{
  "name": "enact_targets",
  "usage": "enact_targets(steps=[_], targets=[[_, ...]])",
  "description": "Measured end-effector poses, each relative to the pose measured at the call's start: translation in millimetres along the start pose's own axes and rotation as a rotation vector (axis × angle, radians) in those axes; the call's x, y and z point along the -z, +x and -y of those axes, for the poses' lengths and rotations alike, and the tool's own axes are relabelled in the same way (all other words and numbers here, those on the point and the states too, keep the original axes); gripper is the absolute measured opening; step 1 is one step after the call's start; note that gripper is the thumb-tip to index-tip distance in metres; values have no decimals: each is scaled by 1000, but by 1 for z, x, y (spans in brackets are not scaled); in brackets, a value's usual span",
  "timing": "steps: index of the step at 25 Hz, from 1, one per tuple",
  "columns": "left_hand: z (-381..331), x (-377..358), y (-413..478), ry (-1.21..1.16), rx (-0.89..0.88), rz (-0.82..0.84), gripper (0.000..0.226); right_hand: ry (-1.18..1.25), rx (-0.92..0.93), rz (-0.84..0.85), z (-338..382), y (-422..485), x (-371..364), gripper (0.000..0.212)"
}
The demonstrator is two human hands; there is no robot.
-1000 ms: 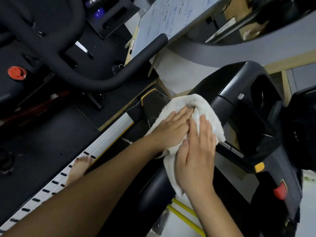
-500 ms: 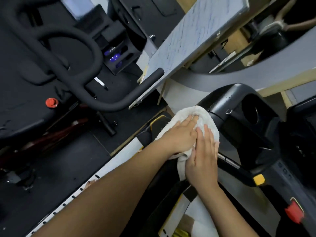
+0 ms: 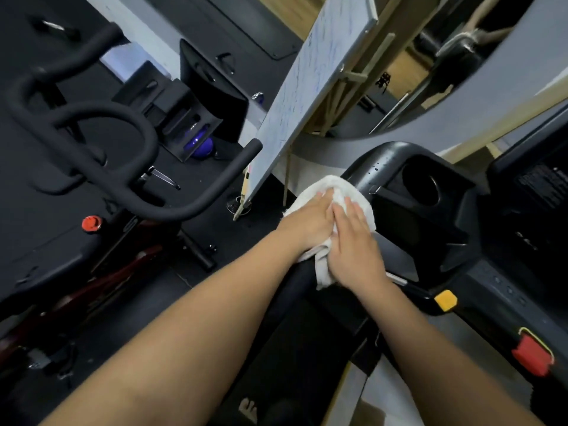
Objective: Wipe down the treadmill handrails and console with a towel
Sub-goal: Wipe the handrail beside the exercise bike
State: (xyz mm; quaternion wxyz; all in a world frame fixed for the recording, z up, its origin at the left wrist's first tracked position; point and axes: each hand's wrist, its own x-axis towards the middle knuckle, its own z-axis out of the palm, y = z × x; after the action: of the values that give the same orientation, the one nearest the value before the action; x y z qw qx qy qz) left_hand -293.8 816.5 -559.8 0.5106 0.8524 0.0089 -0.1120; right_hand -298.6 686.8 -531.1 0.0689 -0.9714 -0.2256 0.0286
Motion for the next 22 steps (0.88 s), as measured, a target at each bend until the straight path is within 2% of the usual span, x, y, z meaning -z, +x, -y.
enact_targets(steps=[3,5,7,9,13,16,19,20,22], targets=[[1,1,-11,63,-22,13,54,23,-17,-20,7,-12,3,54],[10,-13,-46,151,-30,-49,53,73,8,-37,23,-56,-3,54],[12,-25,-76,311,-4,-89,55,151,2,26,26,-85,-2,55],[12,-33,-63,468,-59,-102,64,153,10,29,16,-74,1,54],[0,-24,-7,234,-3,-59,58,89,-113,87,1,-24,12,57],[-4,-18,-11,237,-31,-55,58,39,-168,70,7,-20,12,57],[9,-17,-66,244,-19,-130,53,-5,-45,22,29,-57,2,54],[12,-17,-94,278,-31,-164,53,-8,18,16,37,-75,-3,55],[22,-25,-138,428,-72,-128,56,48,88,84,48,-105,-6,54]])
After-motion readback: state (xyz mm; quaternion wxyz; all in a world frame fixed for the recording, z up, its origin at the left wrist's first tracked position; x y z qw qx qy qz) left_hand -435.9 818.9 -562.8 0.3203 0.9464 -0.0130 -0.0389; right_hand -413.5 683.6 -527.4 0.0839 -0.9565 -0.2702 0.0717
